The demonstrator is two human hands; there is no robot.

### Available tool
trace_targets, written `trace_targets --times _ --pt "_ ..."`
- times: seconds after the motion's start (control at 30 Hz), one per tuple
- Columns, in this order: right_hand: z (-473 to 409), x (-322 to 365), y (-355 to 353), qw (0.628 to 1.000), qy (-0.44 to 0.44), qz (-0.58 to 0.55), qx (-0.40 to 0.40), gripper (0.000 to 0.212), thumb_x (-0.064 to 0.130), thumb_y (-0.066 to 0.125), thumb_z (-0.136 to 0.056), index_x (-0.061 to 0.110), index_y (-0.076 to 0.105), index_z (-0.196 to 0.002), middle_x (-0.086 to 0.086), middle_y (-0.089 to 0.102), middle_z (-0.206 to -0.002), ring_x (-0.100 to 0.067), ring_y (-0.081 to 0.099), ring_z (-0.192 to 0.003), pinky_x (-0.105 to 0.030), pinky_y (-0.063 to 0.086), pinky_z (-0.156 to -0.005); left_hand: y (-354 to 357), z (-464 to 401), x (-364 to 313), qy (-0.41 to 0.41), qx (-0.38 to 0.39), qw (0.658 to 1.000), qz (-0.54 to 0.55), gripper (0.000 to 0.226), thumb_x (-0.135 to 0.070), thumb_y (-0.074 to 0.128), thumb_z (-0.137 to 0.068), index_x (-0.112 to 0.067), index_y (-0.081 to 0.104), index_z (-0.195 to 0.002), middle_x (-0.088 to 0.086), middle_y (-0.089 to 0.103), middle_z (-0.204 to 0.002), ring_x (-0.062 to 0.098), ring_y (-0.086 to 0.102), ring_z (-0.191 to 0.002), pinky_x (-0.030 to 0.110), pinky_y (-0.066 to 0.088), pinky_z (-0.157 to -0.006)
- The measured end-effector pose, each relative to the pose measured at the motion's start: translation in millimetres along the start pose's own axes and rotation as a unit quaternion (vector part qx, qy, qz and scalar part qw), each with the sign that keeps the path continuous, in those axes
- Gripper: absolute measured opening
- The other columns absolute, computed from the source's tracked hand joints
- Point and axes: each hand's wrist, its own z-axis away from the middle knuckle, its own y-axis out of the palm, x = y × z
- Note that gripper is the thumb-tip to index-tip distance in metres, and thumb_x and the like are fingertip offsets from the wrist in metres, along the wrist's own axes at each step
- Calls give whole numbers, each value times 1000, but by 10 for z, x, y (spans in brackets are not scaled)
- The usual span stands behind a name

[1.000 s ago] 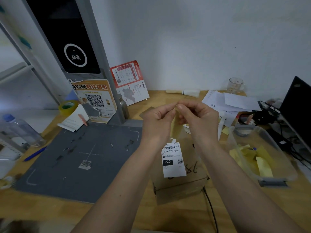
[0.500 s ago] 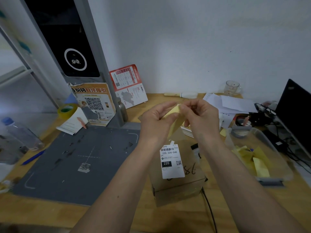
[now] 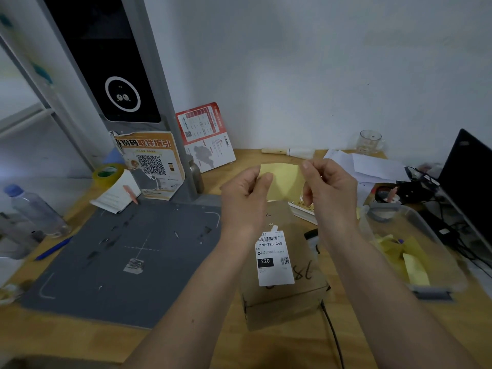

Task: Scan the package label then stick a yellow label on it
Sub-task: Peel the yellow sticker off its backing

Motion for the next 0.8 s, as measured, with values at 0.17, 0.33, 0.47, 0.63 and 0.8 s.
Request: trace_targets --times 0.17,0.33,0.47,0.63,0.8 --pt "-4 31 37 998 -33 3 -52 11 19 62 -90 26 62 -81 6 59 -71 -7 50 -54 -22 42 -55 27 34 19 100 -35 986 -126 28 -7 52 -96 -12 66 -120 -19 60 -82 -17 49 -72 1 38 -71" --pt "126 103 133 992 -104 -12 77 15 3 67 -83 19 68 -85 7 66 -71 -8 58 -62 -19 45 -56 57 21 36 187 -29 957 -219 29 -16 45 -96 -19 70 -109 4 73 -87 23 67 -82 40 55 -71" --pt "104 73 137 991 -108 -18 72 10 3 70 -81 12 71 -84 0 67 -72 -9 57 -61 -21 47 -59 68 34 -16 213 -20 951 -223 26 -14 44 -95 -14 70 -93 0 69 -72 21 63 -66 45 52 -59" --pt "74 72 113 994 -78 -38 60 6 3 67 -83 6 72 -84 -4 64 -65 -15 53 -54 -21 47 -53 62 64 -105 154 -9 976 -156 20 -13 57 -94 -21 74 -103 -14 70 -75 3 65 -71 20 52 -65" --pt "61 62 120 995 -70 -44 48 11 5 64 -86 10 73 -85 -9 60 -64 -18 49 -54 -22 46 -51 68 64 -165 76 16 995 -64 22 -14 60 -92 -25 73 -107 -28 67 -83 -15 61 -82 1 43 -72"
